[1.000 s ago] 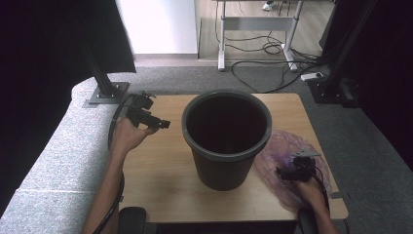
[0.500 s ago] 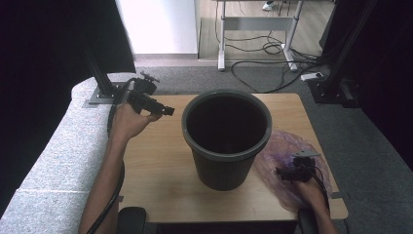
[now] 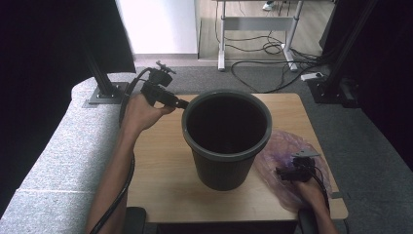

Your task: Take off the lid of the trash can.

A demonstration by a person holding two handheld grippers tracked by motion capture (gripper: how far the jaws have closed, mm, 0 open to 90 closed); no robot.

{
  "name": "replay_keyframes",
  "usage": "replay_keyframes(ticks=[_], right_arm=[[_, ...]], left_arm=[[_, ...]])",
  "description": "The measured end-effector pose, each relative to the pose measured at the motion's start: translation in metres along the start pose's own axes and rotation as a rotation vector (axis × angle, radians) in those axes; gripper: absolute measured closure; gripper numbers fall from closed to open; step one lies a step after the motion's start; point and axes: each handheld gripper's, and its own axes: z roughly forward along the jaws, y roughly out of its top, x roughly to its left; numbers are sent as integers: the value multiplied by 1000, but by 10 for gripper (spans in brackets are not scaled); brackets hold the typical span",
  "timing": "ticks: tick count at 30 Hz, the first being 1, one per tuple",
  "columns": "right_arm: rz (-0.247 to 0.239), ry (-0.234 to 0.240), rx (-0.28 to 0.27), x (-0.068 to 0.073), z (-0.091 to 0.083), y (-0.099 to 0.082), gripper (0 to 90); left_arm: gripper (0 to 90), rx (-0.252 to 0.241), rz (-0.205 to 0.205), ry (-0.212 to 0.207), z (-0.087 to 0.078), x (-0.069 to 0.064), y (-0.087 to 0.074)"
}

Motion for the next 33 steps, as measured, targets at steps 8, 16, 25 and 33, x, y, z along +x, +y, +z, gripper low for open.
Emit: replay_keyframes(ticks=[8,16,25,33], right_arm=[[-5,5,1,0,0,0,0],[-8,10,0,0,0,0,0],[-12,13,0,0,0,0,0],[-13,15,0,0,0,0,0]], left_arm=[[546,78,0,-14,29,-14,9],[709,90,20,46,33,-21,12],[739,82,14,67,27,-23,19],[774,80,-15,68,22,-24,30]])
